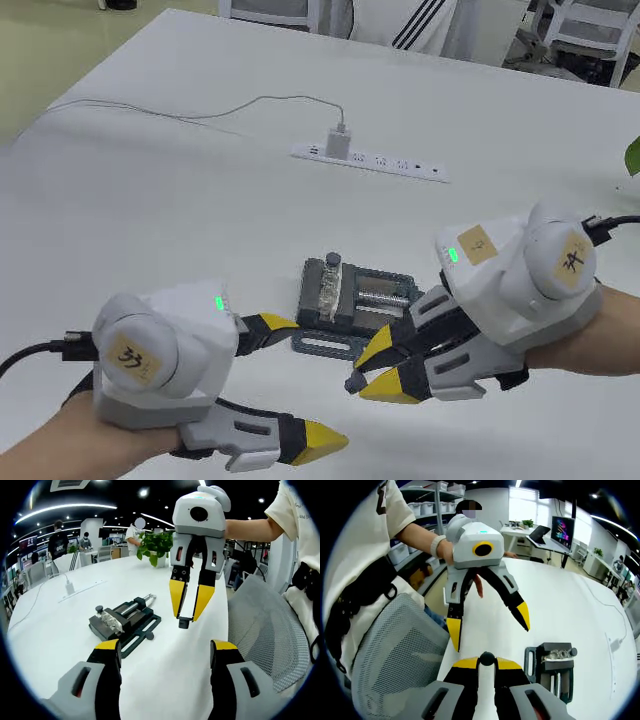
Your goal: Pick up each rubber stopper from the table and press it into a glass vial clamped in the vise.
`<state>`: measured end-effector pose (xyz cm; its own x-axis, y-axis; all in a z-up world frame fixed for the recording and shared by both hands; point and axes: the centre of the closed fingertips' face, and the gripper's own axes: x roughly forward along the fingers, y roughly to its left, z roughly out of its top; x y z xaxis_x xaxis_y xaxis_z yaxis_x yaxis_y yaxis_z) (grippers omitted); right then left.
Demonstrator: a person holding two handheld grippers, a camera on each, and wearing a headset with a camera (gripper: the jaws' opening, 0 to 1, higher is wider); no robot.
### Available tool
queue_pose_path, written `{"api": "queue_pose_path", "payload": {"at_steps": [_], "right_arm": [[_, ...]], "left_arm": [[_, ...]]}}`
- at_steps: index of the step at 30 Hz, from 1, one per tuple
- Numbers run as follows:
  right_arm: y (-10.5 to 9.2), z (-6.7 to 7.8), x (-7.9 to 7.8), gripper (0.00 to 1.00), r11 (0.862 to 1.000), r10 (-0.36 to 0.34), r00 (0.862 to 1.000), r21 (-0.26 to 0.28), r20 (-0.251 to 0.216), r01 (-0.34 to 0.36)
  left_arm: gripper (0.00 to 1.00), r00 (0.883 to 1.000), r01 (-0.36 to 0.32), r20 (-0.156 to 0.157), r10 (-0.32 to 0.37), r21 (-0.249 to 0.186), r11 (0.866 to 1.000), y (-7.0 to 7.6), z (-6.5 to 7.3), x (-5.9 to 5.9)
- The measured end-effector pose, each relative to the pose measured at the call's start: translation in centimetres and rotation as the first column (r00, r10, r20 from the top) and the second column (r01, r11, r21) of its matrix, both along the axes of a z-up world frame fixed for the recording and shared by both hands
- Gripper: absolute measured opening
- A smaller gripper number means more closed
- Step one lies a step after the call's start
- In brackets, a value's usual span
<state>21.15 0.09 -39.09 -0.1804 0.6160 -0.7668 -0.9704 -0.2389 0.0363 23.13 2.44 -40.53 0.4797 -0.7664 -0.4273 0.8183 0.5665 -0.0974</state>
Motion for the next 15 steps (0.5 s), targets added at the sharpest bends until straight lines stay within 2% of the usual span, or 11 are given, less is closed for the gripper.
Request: {"api": "queue_pose_path", "payload": {"at_steps": [4, 6, 8, 10, 12, 15], "right_arm": [[0.0, -0.1, 0.0, 0.07, 1.000, 0.001, 1.000, -0.006, 0.000, -0.001], [0.0, -0.2, 0.1, 0.07, 1.000, 0.000, 1.000, -0.008, -0.002, 0.000], [-0.2, -0.3, 0.0, 0.07, 1.000, 0.004, 1.000, -0.013, -0.003, -0.004], [-0.3, -0.4, 0.1, 0.07, 1.000, 0.004, 1.000, -0.021, 0.001, -0.004], [-0.3, -0.5, 0.3, 0.06, 1.000, 0.003, 1.000, -0.021, 0.002, -0.003], [-0.5, -0.7, 0.6, 0.06, 0.999, 0.003, 1.000, -0.035, 0.002, -0.003]], "left_arm": [[0.86, 0.999, -0.033, 0.004, 0.033, 0.000, 0.999, 0.6, 0.0, 0.4], [1.00, 0.998, -0.065, 0.018, 0.065, -0.005, 0.998, 1.0, 0.0, 0.9], [0.99, 0.997, -0.074, 0.013, 0.074, -0.002, 0.997, 1.3, 0.0, 0.9], [0.99, 0.996, -0.085, 0.022, 0.085, -0.014, 0.996, 1.7, 0.2, 1.0], [0.99, 0.995, -0.095, 0.014, 0.095, -0.013, 0.995, 1.9, 0.1, 1.0], [0.99, 0.994, -0.107, 0.024, 0.107, -0.014, 0.994, 2.3, 0.2, 1.1]]}}
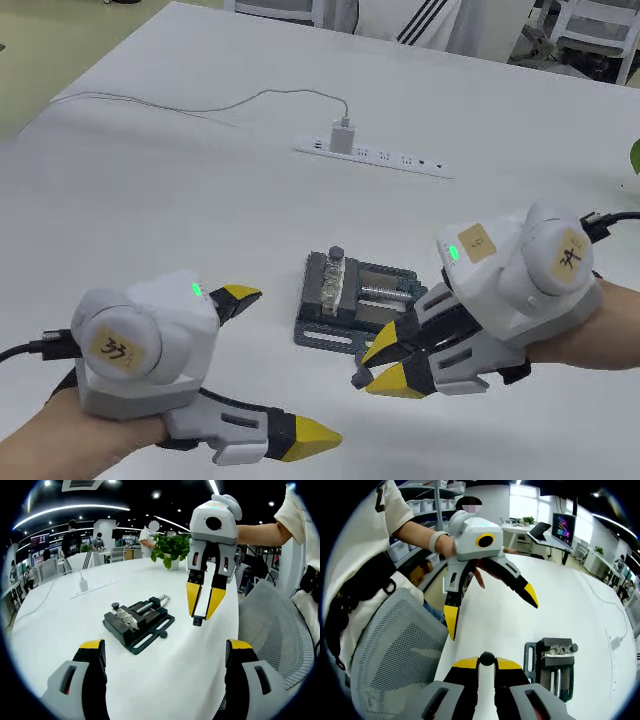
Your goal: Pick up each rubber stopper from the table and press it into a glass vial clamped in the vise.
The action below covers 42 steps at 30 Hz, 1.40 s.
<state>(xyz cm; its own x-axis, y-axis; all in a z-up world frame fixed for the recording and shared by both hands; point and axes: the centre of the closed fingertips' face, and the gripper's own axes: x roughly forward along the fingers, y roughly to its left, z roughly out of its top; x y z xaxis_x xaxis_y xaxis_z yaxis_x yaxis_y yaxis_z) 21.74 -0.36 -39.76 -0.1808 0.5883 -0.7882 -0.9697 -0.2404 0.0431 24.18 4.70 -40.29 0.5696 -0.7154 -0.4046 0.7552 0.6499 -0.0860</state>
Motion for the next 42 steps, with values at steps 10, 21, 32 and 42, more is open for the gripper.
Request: {"api": "queue_pose_path", "payload": {"at_steps": [10, 21, 32, 42], "right_arm": [[-1.5, -0.4, 1.5, 0.06, 0.996, 0.019, 1.000, -0.090, 0.013, -0.017], [-2.3, -1.4, 4.6, 0.06, 0.975, 0.077, 0.996, -0.212, 0.038, -0.067], [-1.0, -0.7, 8.9, 0.06, 0.949, 0.155, 0.982, -0.294, 0.106, -0.118], [1.0, -0.4, 10.6, 0.06, 0.933, 0.222, 0.965, -0.317, 0.141, -0.168]], "left_arm": [[0.99, 1.000, -0.009, 0.010, 0.008, 0.015, 1.000, 0.2, -0.1, -0.5], [0.98, 1.000, -0.017, 0.016, 0.017, 0.011, 1.000, 0.1, 0.2, -0.8], [0.98, 0.999, -0.039, 0.015, 0.039, 0.010, 0.999, 0.8, 0.2, -0.7], [0.97, 0.998, -0.058, 0.019, 0.058, 0.007, 0.998, 1.6, 0.3, -0.5]]}}
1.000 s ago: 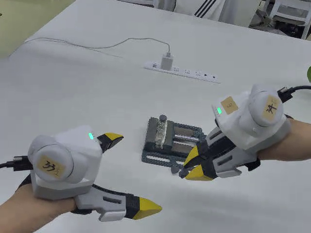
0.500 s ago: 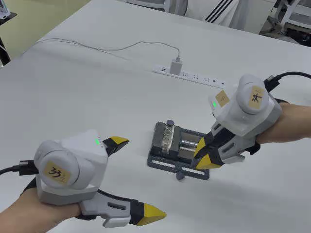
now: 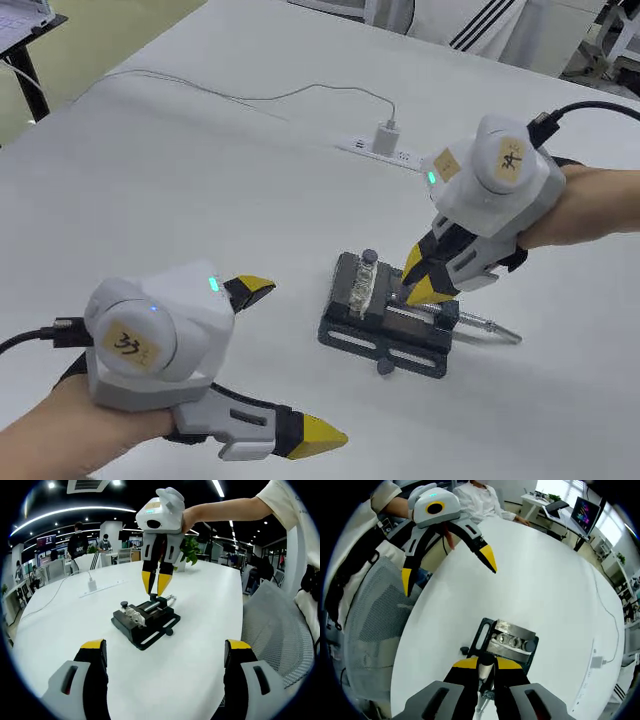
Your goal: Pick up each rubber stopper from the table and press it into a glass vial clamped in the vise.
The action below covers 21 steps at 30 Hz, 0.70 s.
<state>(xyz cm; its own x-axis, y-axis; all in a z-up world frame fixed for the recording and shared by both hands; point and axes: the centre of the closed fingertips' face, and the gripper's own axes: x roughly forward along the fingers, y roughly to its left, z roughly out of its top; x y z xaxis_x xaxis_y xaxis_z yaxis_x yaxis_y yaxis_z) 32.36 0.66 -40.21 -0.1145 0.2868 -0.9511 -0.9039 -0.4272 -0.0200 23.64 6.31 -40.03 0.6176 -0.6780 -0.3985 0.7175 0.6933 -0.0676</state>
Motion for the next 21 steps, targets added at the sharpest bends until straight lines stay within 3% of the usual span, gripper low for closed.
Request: {"api": "queue_pose_path", "payload": {"at_steps": [10, 17, 21], "right_arm": [[1.3, -0.6, 1.9, 0.06, 0.996, 0.069, 0.997, -0.051, 0.045, -0.067], [2.6, -0.6, 2.4, 0.06, 0.992, 0.106, 0.992, -0.071, 0.070, -0.101], [3.3, -1.0, 3.2, 0.06, 0.992, 0.096, 0.992, -0.090, 0.087, -0.088]], "left_arm": [[0.95, 1.000, -0.026, -0.008, 0.026, -0.002, 1.000, 0.9, -0.3, 0.0], [0.95, 0.999, -0.037, -0.014, 0.037, -0.008, 0.999, 1.1, -0.5, 0.1], [0.95, 0.999, -0.042, -0.016, 0.042, -0.012, 0.999, 1.2, -0.5, 0.3]]}}
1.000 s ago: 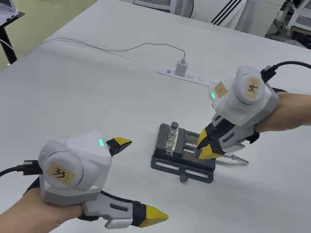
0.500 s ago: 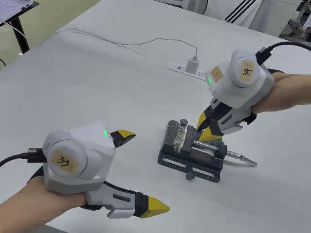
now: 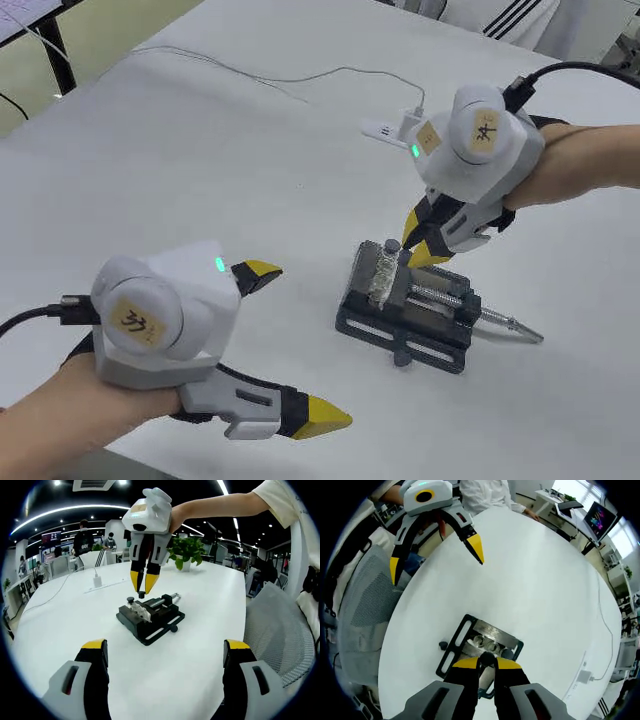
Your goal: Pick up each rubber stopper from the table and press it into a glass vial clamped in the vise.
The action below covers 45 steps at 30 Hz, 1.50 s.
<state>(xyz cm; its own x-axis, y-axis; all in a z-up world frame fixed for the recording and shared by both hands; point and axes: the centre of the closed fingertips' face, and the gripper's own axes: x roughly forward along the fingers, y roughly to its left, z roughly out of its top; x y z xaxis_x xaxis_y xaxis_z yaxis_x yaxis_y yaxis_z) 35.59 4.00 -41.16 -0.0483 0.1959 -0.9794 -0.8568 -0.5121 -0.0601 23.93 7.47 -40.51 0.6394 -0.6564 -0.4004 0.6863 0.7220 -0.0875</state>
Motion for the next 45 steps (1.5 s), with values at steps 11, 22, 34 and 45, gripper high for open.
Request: {"api": "queue_pose_path", "payload": {"at_steps": [11, 22, 34, 45], "right_arm": [[0.3, -0.7, 0.1, 0.06, 1.000, -0.008, 1.000, -0.011, -0.009, 0.008], [0.2, -1.5, 0.4, 0.06, 1.000, -0.019, 1.000, -0.022, 0.001, 0.019], [0.1, -1.6, 0.1, 0.06, 0.999, -0.012, 1.000, -0.038, 0.007, 0.012], [0.4, -1.7, 0.3, 0.06, 0.999, -0.010, 1.000, -0.043, 0.006, 0.010]], "left_arm": [[0.95, 1.000, -0.007, -0.011, 0.007, -0.003, 1.000, 0.2, -0.3, 0.1], [0.94, 1.000, -0.008, -0.024, 0.008, -0.006, 1.000, 0.2, -0.7, -0.1], [0.93, 0.999, -0.008, -0.034, 0.008, -0.009, 1.000, 0.2, -0.9, -0.2], [0.92, 0.999, -0.004, -0.038, 0.003, -0.012, 1.000, 0.1, -0.9, -0.2]]}}
